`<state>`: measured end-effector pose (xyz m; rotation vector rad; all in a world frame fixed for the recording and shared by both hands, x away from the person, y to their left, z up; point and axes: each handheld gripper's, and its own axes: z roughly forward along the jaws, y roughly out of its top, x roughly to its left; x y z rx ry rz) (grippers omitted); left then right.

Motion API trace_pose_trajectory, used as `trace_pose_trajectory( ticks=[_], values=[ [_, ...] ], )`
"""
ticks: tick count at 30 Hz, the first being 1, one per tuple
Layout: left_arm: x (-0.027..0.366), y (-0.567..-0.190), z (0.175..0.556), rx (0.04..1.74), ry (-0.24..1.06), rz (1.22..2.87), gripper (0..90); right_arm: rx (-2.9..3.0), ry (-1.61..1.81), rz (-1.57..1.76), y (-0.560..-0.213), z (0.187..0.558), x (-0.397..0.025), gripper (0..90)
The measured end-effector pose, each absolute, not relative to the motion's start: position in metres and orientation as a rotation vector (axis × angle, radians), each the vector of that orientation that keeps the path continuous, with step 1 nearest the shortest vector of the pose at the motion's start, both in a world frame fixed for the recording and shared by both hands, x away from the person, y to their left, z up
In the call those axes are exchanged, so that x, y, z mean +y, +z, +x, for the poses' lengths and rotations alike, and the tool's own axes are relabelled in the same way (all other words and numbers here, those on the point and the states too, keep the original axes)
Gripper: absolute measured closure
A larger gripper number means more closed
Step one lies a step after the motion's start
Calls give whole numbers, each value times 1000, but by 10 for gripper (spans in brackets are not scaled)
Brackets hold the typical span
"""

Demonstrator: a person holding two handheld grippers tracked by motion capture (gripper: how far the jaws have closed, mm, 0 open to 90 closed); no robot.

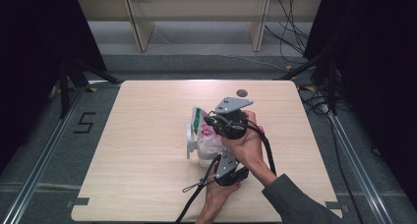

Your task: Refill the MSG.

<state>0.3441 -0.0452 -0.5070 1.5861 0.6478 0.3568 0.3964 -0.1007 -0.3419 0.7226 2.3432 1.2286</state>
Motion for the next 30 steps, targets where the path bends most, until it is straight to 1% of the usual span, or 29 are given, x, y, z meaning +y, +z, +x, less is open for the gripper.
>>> trace_pose_trajectory(
  ticks=[30],
  values=[
    [-47,-506,345,646,355,1571,746,2353,1224,724,-341,398,-100,900]
  ],
)
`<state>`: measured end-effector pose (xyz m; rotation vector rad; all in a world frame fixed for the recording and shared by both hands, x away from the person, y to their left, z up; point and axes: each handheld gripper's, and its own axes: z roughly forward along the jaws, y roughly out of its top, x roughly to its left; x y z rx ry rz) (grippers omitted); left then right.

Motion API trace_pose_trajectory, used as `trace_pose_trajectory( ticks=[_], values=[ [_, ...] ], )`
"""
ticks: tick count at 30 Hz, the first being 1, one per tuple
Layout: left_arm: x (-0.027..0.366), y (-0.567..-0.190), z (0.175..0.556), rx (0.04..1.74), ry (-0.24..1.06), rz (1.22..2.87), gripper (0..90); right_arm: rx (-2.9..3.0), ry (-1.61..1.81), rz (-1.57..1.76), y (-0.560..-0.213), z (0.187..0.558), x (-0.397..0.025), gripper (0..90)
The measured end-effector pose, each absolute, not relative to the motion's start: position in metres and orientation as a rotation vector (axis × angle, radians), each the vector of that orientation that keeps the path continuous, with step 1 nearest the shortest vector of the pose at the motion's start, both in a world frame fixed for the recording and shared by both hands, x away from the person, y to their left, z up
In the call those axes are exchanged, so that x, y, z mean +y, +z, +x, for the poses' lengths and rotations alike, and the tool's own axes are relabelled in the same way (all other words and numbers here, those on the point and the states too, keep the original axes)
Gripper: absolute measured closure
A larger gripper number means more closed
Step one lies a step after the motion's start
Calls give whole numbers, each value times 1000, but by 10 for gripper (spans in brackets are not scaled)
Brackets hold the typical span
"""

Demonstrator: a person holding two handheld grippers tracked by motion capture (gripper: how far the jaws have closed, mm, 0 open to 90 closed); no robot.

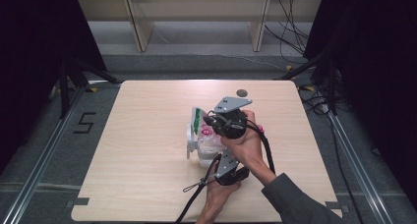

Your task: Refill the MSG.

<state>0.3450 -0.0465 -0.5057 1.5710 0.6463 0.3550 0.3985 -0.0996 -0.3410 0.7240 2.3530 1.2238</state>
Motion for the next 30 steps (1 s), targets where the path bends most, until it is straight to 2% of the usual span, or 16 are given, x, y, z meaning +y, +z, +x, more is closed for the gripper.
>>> trace_pose_trajectory(
  ticks=[30],
  values=[
    [-48,-505,347,651,359,1553,745,2348,1225,721,-341,399,-98,900]
  ],
)
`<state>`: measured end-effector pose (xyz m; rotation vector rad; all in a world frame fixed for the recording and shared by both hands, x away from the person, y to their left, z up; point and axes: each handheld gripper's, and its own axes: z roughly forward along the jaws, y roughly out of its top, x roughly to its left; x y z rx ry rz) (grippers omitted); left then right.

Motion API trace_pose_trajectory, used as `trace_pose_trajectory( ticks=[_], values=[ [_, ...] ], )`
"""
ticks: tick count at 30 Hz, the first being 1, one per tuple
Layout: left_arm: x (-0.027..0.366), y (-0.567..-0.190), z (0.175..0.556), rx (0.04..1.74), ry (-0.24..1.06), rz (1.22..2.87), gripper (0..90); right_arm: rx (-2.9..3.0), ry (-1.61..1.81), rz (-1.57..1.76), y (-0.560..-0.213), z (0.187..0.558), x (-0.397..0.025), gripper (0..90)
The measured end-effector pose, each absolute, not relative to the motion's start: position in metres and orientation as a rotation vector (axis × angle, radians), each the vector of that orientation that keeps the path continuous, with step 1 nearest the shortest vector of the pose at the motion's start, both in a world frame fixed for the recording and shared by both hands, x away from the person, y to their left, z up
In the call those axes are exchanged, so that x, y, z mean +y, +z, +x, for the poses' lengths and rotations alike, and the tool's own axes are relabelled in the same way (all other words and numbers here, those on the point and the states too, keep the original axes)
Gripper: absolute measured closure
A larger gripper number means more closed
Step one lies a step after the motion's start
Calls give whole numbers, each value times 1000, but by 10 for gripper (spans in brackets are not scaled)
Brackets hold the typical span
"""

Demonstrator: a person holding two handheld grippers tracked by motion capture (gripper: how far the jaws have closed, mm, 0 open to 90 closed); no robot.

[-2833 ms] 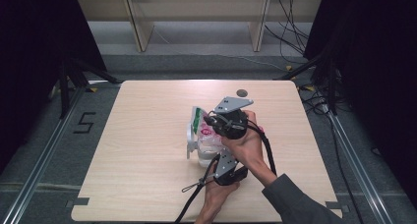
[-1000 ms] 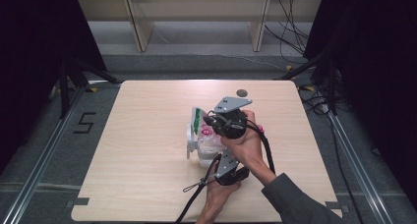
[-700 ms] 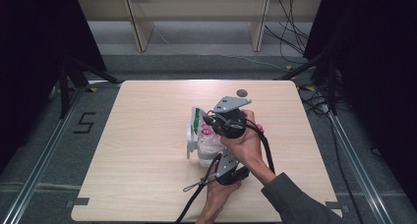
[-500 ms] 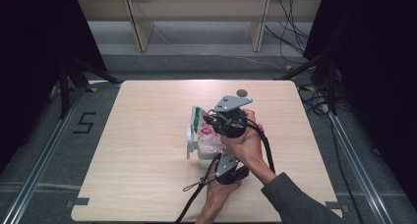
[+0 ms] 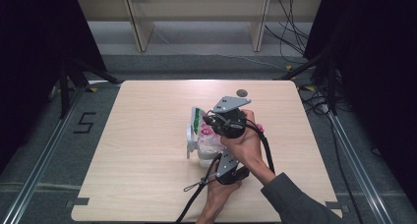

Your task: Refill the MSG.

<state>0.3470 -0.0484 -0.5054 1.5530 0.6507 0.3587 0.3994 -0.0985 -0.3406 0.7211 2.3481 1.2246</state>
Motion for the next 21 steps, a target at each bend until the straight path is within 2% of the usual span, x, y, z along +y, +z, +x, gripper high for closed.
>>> trace_pose_trajectory(
  ticks=[21],
  values=[
    [-48,-504,348,643,371,1554,745,2343,1240,749,-339,398,-98,900]
  ],
)
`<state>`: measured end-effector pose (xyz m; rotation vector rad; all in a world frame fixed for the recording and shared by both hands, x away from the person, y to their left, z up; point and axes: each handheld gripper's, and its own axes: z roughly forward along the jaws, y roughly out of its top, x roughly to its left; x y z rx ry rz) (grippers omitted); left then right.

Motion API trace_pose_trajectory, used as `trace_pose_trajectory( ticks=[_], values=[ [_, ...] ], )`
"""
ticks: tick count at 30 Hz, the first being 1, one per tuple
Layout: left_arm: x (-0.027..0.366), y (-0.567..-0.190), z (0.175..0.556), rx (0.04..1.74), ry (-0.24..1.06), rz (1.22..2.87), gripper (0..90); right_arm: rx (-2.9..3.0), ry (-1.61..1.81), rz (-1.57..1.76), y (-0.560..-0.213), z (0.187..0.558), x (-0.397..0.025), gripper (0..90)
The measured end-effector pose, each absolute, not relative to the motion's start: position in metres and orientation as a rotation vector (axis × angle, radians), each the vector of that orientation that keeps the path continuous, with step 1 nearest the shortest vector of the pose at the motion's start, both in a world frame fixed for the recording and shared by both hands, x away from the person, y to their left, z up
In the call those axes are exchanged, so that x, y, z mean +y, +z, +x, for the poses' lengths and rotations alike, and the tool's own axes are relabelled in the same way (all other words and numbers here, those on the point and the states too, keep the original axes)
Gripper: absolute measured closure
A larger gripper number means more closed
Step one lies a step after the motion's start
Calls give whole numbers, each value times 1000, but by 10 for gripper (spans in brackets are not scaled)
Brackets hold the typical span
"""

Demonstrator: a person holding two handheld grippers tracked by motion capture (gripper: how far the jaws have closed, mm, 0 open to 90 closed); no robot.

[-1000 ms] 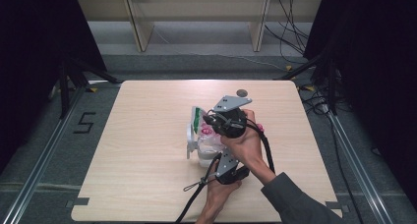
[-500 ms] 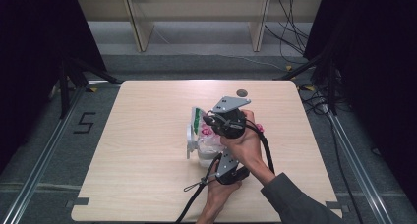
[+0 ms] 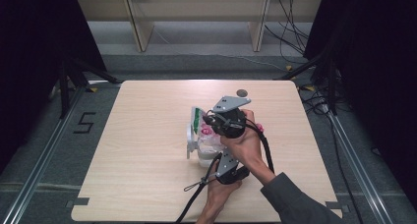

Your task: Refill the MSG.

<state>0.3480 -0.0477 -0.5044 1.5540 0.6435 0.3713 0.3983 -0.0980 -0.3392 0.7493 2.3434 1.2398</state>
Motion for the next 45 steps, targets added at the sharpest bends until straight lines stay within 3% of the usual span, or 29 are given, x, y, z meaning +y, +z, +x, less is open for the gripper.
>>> trace_pose_trajectory(
  ticks=[45],
  values=[
    [-51,-503,347,639,370,1557,747,2363,1223,722,-339,398,-98,900]
  ],
)
